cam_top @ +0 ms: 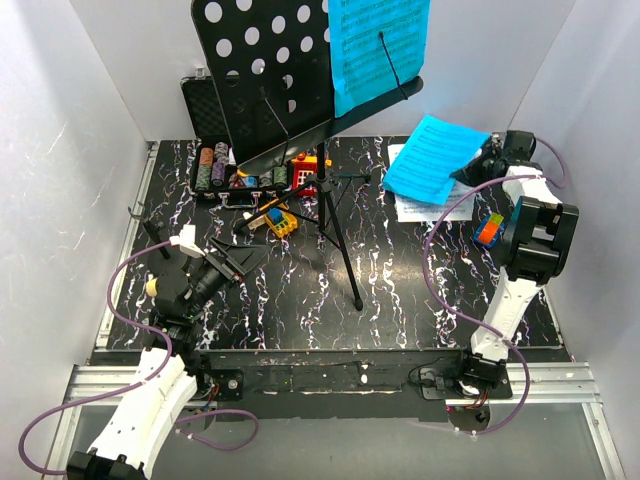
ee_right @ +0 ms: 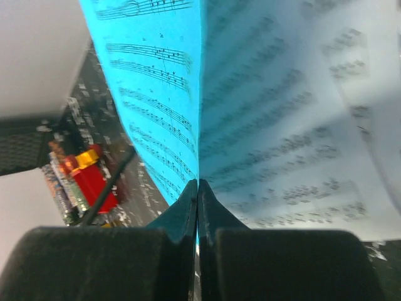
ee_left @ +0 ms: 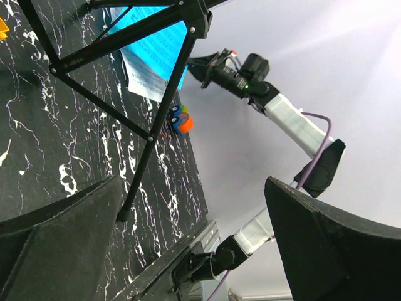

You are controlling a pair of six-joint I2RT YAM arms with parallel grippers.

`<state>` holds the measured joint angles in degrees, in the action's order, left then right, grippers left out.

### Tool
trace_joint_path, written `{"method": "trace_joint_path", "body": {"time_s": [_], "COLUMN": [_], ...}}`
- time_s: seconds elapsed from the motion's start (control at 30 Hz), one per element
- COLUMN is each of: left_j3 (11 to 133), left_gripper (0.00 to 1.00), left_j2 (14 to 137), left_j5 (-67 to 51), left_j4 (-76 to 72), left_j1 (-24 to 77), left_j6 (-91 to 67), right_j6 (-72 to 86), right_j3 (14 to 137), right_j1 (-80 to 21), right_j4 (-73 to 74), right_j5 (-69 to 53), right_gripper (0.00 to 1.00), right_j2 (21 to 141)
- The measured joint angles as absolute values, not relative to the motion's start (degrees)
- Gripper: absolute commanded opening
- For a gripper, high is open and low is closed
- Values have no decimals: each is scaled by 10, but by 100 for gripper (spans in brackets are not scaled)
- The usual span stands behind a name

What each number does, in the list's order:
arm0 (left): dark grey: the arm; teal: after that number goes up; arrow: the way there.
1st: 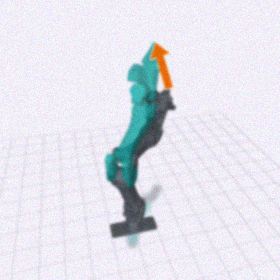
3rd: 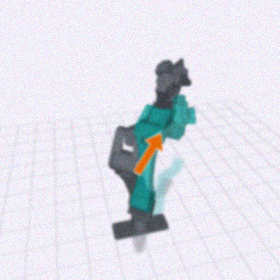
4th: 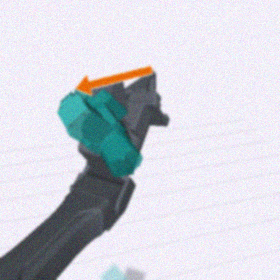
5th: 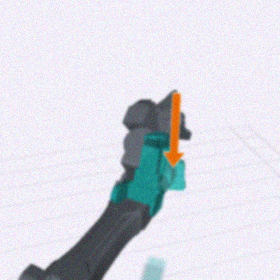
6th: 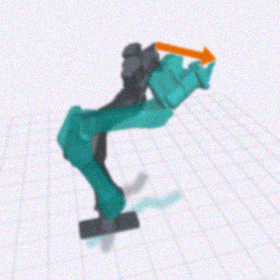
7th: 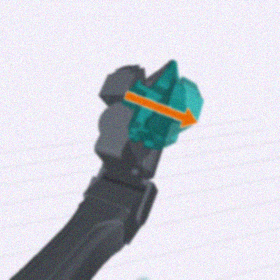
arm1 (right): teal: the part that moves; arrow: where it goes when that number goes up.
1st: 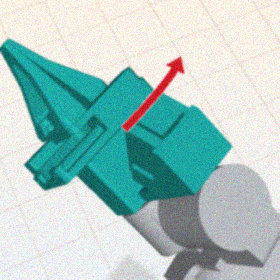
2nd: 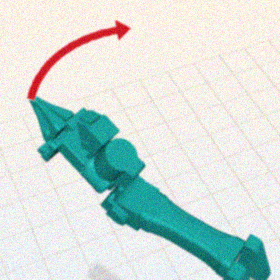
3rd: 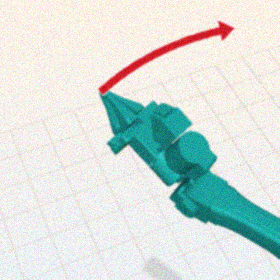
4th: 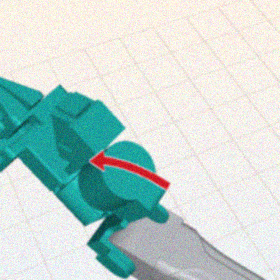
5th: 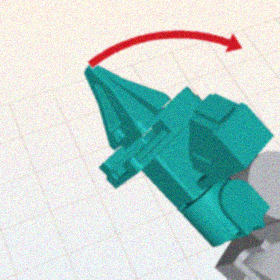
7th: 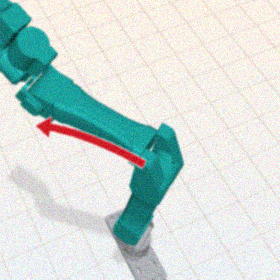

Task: Pack up the instrument practice props
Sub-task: Place the sheet music at the center of the board.

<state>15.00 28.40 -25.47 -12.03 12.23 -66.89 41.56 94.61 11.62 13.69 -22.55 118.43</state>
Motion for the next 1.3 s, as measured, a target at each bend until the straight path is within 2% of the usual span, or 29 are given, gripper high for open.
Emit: {"method": "trace_joint_path", "body": {"time_s": [0.3,0.37,0.43,0.5,0.6,0.73,0.9,1.07,1.3], "left_j3": [150,150,150,150,150,152,171,245,354], "left_gripper": [98,98,98,98,98,98,98,98,98], "left_j2": [283,283,283,283,283,283,294,352,386], "left_j5": [-255,-255,-254,-254,-253,-248,-242,-249,-294], "left_j4": [-117,-111,-107,-103,-94,-76,-55,-38,-6], "left_j1": [124,125,125,125,125,125,125,125,127], "left_j6": [-670,-669,-669,-668,-666,-660,-659,-639,-564], "right_j6": [376,365,356,349,342,342,362,395,435], "right_j3": [961,974,988,1005,1016,1016,1025,1018,789], "right_j1": [130,129,128,128,128,128,126,103,-1], "right_j4": [220,237,256,274,292,315,332,326,171], "right_j5": [-193,-181,-172,-162,-145,-123,-117,-127,-175], "right_gripper": [2,12,32,47,58,62,61,62,63], "right_j2": [1200,1200,1201,1204,1207,1207,1202,1150,880]}}
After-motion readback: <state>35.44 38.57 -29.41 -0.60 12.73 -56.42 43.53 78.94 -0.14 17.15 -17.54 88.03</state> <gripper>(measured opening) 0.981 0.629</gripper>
